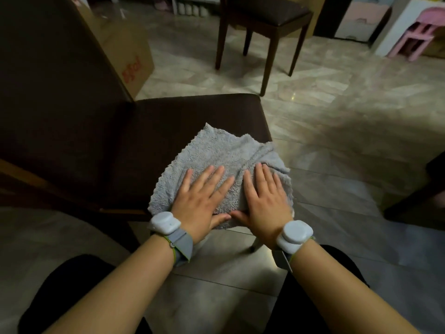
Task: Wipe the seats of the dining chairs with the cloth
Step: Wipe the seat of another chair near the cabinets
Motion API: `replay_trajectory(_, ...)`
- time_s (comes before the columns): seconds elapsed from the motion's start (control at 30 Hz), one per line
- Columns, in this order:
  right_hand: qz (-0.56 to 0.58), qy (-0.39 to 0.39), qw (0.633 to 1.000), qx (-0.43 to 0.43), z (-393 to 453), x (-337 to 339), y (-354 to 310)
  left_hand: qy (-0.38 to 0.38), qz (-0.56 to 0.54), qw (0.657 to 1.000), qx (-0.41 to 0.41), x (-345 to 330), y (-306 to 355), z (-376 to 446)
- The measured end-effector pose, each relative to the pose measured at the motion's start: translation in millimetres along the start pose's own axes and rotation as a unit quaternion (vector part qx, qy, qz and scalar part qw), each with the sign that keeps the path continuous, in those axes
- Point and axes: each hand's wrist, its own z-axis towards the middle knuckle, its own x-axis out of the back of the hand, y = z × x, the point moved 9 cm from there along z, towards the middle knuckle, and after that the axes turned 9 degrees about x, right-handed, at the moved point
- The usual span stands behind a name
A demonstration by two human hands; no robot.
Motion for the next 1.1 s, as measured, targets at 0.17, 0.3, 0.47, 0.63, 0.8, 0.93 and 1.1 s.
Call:
replay_trajectory(0.17,-0.049,-0.001,0.991,0.125,48,-1,-73,-0.01,-0.012,0.993,0.119,-9,-71,-42)
replay_trajectory(0.3,-0.03,-0.021,0.976,0.215,78,-2,-136,-0.008,-0.08,0.967,0.241,-11,-126,-79)
replay_trajectory(0.47,-0.012,-0.068,0.946,0.316,109,-3,-181,0.065,-0.287,0.878,0.378,-6,-149,-113)
replay_trajectory(0.63,0.162,-0.111,0.917,0.348,154,8,-217,0.088,-0.274,0.852,0.438,0,-150,-121)
replay_trajectory(0.8,0.093,-0.055,0.915,0.389,192,4,-239,0.01,-0.182,0.872,0.454,-1,-149,-97)
replay_trajectory(0.93,0.09,-0.072,0.918,0.38,219,3,-234,-0.037,-0.14,0.878,0.457,13,-160,-69)
replay_trajectory(1.1,0.081,-0.094,0.931,0.343,263,1,-223,-0.072,-0.138,0.871,0.466,18,-182,-30)
